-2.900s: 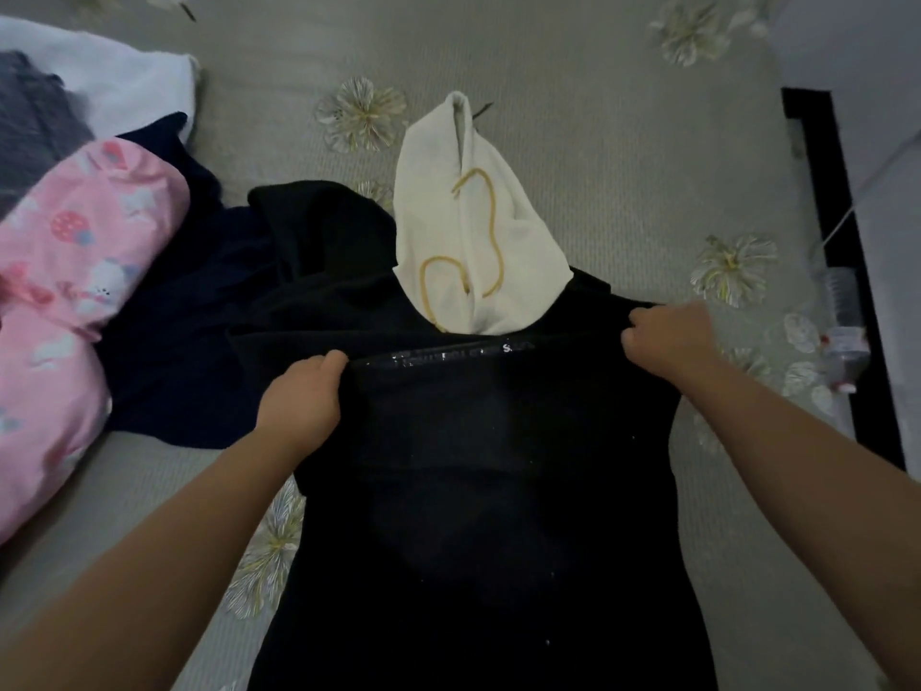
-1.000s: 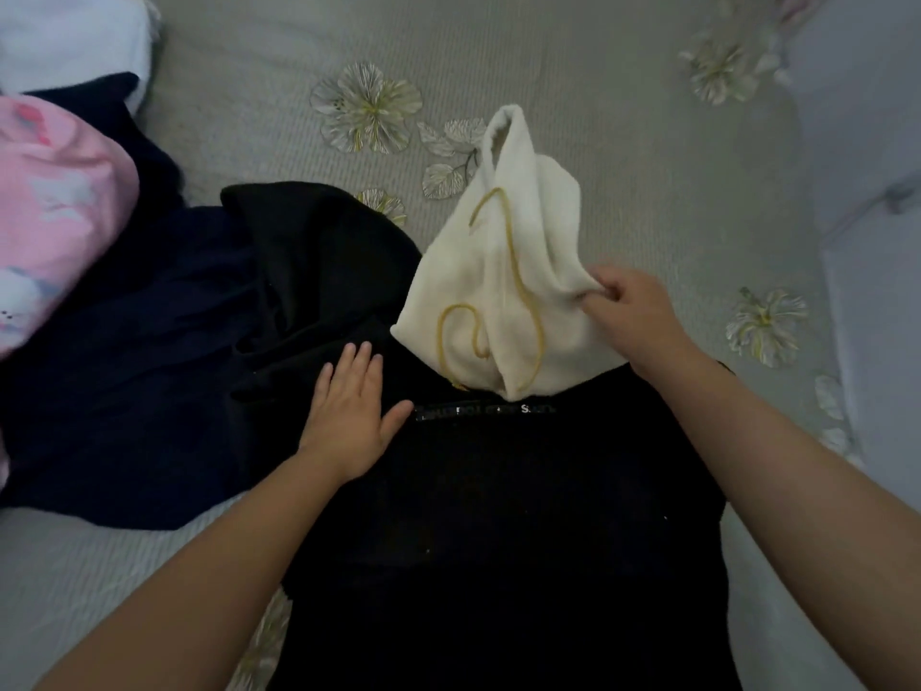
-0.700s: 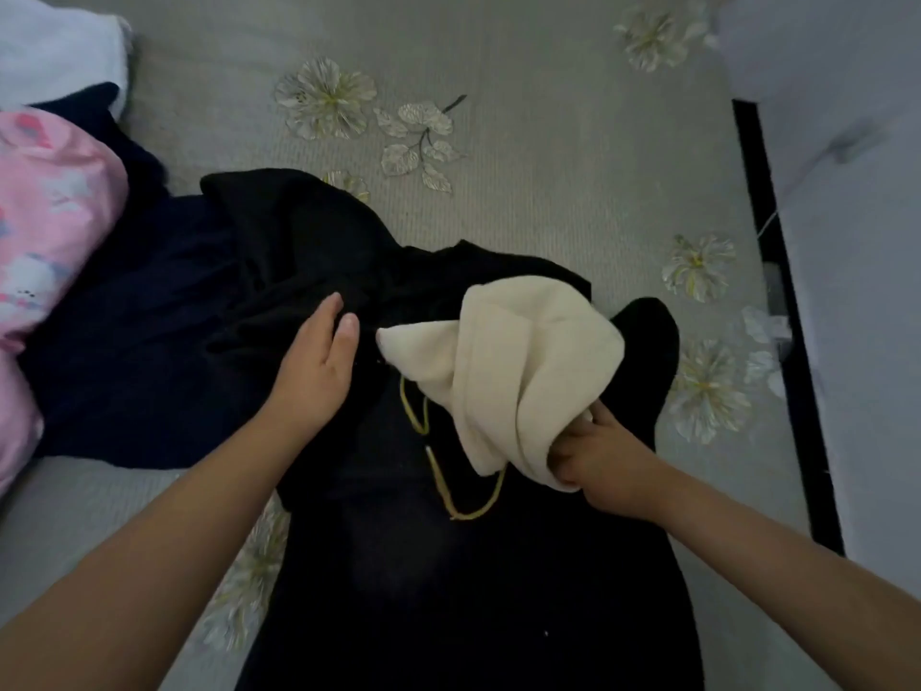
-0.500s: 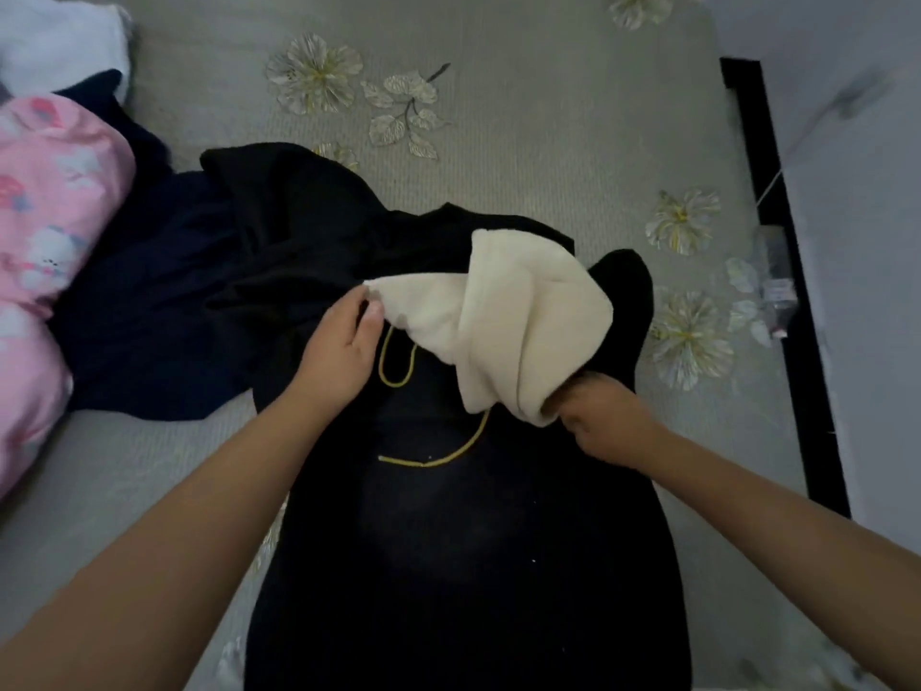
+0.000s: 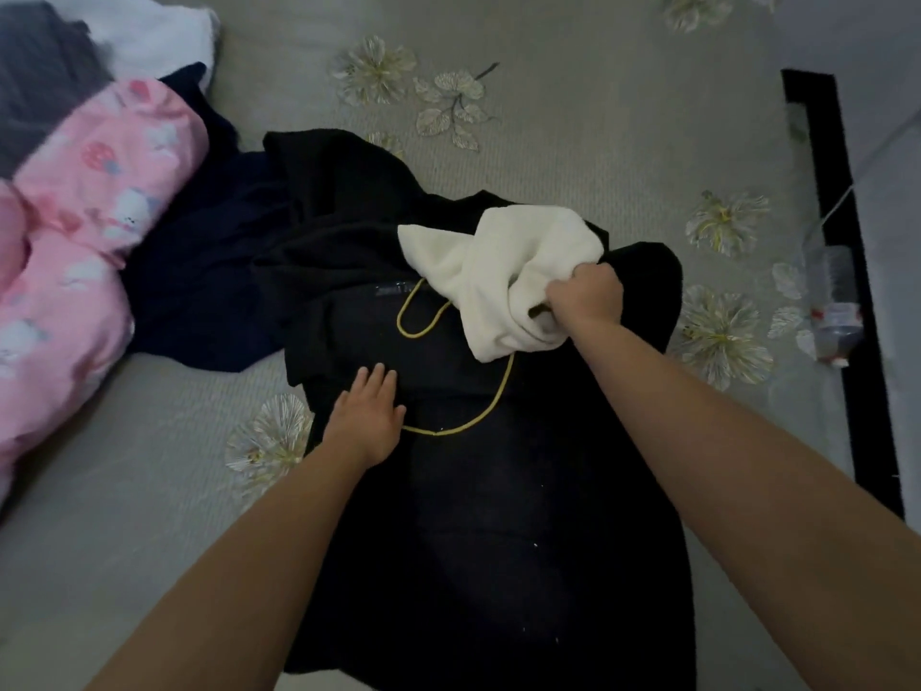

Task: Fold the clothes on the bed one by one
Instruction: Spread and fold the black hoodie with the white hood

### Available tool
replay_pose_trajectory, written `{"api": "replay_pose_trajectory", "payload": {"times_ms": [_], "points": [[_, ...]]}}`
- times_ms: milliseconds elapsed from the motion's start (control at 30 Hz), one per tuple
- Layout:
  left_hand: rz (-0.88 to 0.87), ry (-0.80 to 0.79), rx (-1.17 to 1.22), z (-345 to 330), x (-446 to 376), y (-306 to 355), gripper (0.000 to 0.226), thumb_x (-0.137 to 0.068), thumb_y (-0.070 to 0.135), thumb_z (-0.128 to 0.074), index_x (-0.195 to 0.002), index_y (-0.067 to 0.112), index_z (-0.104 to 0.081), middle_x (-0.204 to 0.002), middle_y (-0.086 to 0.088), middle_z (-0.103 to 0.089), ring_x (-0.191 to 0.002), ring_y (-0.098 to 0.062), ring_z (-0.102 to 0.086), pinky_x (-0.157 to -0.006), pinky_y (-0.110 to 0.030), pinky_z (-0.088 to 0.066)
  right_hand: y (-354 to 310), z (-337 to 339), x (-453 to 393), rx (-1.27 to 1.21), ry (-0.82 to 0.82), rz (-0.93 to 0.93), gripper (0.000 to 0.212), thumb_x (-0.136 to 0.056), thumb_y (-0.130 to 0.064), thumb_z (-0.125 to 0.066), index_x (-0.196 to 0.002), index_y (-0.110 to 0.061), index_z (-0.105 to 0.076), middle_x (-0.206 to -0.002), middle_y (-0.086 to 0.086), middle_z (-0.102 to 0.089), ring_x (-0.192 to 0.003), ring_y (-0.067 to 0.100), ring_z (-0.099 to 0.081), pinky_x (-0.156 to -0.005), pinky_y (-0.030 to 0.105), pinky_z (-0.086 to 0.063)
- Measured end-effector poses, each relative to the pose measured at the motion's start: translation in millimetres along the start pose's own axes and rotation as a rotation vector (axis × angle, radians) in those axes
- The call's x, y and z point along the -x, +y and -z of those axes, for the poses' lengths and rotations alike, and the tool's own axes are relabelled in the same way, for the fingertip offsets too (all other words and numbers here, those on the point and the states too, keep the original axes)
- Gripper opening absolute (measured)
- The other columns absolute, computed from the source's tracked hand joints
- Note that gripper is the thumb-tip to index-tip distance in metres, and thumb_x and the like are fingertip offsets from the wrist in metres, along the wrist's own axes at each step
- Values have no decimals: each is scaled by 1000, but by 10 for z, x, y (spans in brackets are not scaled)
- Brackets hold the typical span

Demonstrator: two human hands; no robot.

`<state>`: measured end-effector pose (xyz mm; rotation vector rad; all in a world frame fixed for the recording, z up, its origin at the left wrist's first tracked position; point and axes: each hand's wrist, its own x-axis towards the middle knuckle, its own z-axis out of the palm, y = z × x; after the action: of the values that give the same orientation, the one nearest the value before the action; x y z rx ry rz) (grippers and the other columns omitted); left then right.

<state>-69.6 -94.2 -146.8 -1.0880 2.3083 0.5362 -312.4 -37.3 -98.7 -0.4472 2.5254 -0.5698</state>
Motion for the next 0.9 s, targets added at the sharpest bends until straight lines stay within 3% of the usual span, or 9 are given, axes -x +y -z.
{"api": "replay_pose_trajectory", "payload": {"times_ms": [167,267,367,433,500,600,767,833,900], "points": [[-24,-9,-3,-222,-40,-74,57,-100,29,-26,-147,10,0,-156,-6,6,-144,-21,5,-115,-36,-5,59,143,320,56,341,599,30,-88,-1,-40,-108,9,-60,-128,19,-52,-106,34,-53,-78,29,-38],[-63,159,204,-197,106,-152,52,-99,18,-33,-146,7,-14,-155,-8,-9,-144,-21,-5,-114,-31,-8,-13,213,650,-73,118,1102,30,-85,-1,-44,-103,13,-63,-119,29,-57,-110,35,-55,-93,18,-38],[126,453,635,-76,415,-274,39,-93,-2,-38,-132,-3,-41,-136,-19,-44,-132,-34,-34,-105,-37,-28,219,142,913,193,-172,1545,22,-67,14,-60,-85,7,-71,-110,28,-63,-105,53,-53,-91,52,-44],[352,569,871,-9,658,-379,37,-95,0,-33,-130,-2,-43,-130,-20,-49,-125,-35,-41,-99,-35,-32,426,86,1067,610,-510,1506,37,-72,9,-59,-101,-10,-70,-133,13,-53,-129,44,-37,-104,60,-25],[440,574,894,-3,862,-442,38,-98,8,-32,-135,1,-38,-136,-19,-45,-125,-31,-41,-99,-31,-30,665,-3,1151,965,-720,1256,46,-85,-4,-48,-126,-24,-53,-154,1,-20,-144,26,-2,-113,51,4],[262,448,727,-95,1037,-364,41,-96,13,-41,-136,1,-39,-137,-17,-45,-128,-31,-40,-104,-36,-30,862,-114,1148,1131,-717,1141,56,-87,-8,-42,-139,-23,-32,-157,-1,5,-143,23,15,-110,52,13],[-152,269,356,-353,957,21,52,-93,26,-50,-139,6,-36,-151,-16,-22,-142,-30,-14,-114,-37,-15,1132,-243,1192,826,-550,1146,67,-88,-39,-51,-146,-25,-21,-152,5,12,-139,31,15,-110,51,11],[-177,247,259,-481,883,175,53,-95,28,-45,-142,9,-30,-153,-18,-14,-142,-32,-9,-113,-42,-13,1239,-327,1248,756,-455,1083,63,-87,-41,-54,-143,-20,-31,-154,10,-4,-141,36,-1,-110,56,0],[-120,118,130,-633,796,227,56,-97,29,-36,-147,19,-13,-156,-10,0,-143,-28,2,-114,-43,-8,1390,-429,1243,825,-525,881,60,-94,-41,-42,-146,-23,-20,-156,4,2,-144,26,4,-113,51,3]]}}
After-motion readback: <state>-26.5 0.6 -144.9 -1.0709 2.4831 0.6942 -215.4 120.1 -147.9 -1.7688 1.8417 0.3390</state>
